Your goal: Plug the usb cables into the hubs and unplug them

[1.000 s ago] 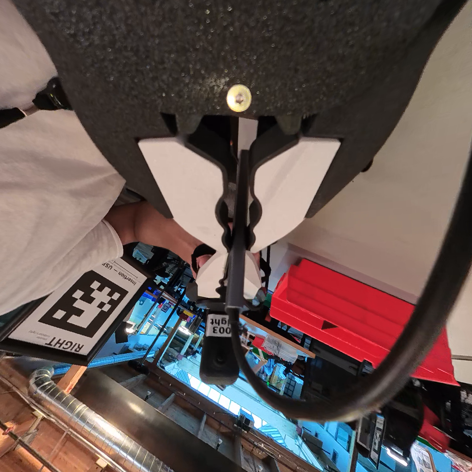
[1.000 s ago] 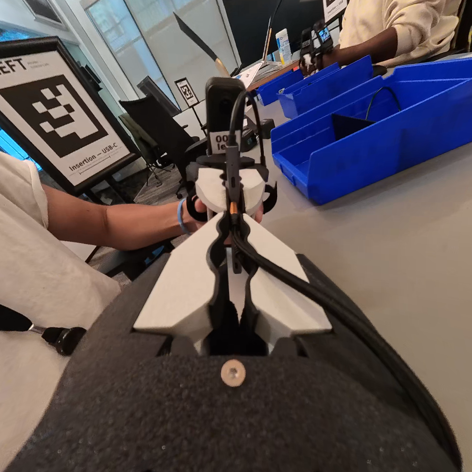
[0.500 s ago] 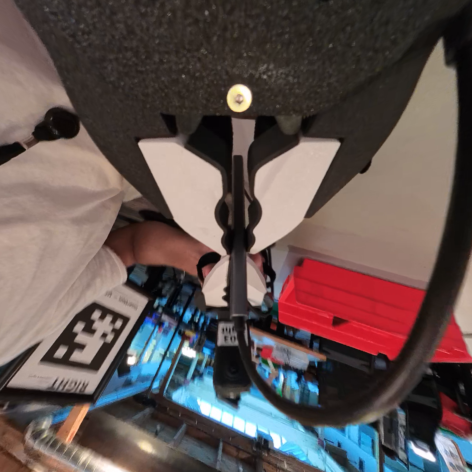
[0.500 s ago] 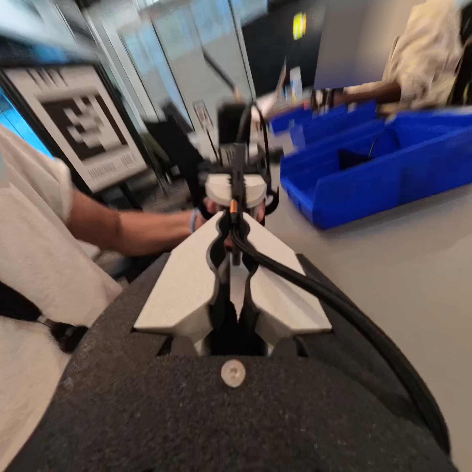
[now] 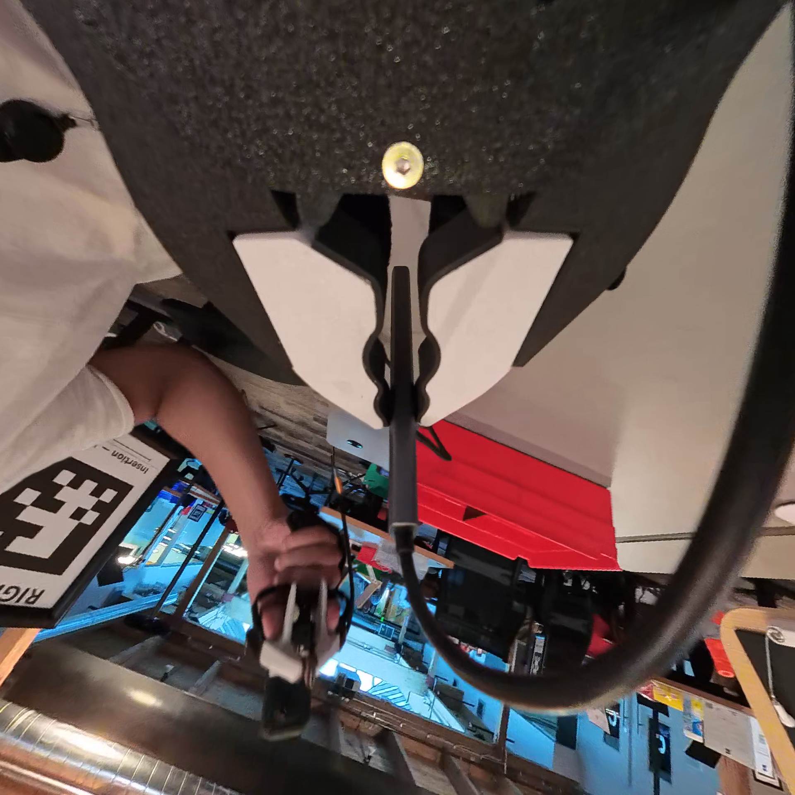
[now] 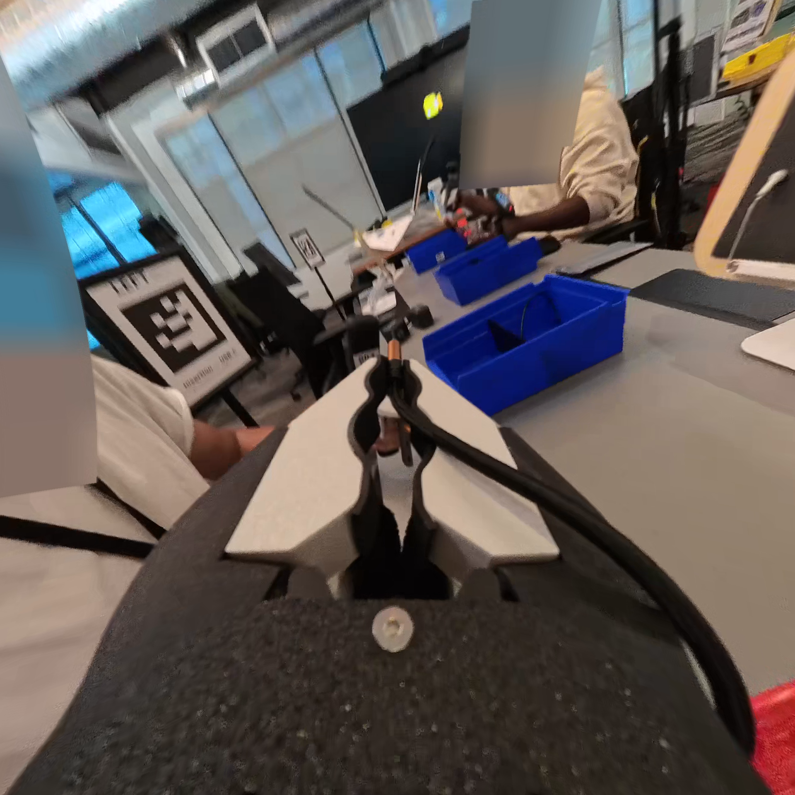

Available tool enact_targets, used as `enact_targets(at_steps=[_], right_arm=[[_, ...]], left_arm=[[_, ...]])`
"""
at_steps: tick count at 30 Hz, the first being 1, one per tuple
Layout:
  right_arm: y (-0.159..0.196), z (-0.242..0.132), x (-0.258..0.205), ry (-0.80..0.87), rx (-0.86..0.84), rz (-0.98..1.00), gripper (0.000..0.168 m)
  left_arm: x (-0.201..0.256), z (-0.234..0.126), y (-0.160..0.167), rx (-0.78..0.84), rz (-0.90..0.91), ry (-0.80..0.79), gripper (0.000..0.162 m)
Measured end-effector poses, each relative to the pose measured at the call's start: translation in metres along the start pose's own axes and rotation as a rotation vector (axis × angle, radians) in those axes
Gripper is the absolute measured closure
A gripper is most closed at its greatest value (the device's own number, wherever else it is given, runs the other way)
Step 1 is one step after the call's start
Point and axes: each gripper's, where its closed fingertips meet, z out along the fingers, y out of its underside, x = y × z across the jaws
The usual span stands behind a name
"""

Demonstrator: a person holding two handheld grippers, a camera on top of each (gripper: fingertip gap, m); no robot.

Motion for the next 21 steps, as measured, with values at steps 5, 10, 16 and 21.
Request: enact_targets(at_steps=[5,10,16,21], right_arm=[[-0.029,-0.051,0.060,0.097,0.130,0.102,0.164],[0.015,-0.091,0.150,0.269,0.258,0.389,0.164],[0.117,-0.130,0.221,0.704,-0.064,0.535,0.137],[0.145,-0.146,0.216,0.842,-0.266,0.464,0.133]], left_arm=[[0.000,0.001,0.004,-0.015,-0.006,0.003,0.152],[0.000,0.003,0.011,-0.044,-0.003,-0.005,0.152],[0.002,0.004,0.013,-0.058,0.005,-0.004,0.152],[0.002,0.006,0.015,-0.074,0.008,-0.002,0.152]])
